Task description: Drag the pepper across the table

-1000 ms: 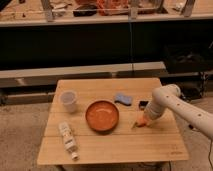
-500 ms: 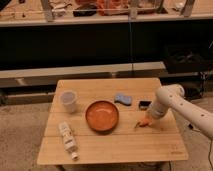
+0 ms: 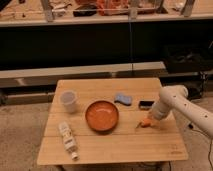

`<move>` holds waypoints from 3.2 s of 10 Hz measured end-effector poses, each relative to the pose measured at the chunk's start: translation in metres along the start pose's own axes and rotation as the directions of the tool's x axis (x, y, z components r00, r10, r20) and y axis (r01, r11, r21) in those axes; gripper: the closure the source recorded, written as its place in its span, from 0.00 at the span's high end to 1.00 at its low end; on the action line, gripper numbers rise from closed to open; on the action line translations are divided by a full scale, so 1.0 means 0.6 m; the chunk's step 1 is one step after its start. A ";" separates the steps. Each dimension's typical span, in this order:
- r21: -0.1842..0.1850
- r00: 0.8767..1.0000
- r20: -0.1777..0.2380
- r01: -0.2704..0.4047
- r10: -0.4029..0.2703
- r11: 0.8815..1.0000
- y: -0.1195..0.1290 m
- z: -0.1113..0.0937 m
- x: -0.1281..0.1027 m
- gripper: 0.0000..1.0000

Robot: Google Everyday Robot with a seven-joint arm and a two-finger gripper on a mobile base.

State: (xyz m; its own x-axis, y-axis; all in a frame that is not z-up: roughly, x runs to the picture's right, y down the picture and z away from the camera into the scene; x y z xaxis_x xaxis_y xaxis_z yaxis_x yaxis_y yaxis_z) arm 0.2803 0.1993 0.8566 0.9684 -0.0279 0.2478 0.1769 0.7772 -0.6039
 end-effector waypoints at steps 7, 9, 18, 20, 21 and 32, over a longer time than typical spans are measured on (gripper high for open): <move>-0.008 0.999 0.026 -0.027 0.027 1.000 0.019 0.000 0.009 0.00; -0.009 0.999 0.031 -0.045 0.045 0.999 0.024 -0.002 0.014 0.00; -0.011 0.995 0.050 -0.083 0.084 0.996 0.020 0.005 0.016 0.00; -0.012 0.994 0.054 -0.094 0.095 0.995 0.019 0.006 0.018 0.00; -0.012 0.994 0.056 -0.097 0.098 0.995 0.019 0.007 0.018 0.00; -0.023 0.989 0.066 -0.130 0.131 0.991 0.019 0.010 0.020 0.00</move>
State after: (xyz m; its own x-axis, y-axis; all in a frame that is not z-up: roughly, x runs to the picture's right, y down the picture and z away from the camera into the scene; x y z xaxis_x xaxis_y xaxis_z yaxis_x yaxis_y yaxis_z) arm 0.2927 0.2116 0.8573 0.9696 0.1157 0.2157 0.0535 0.7597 -0.6480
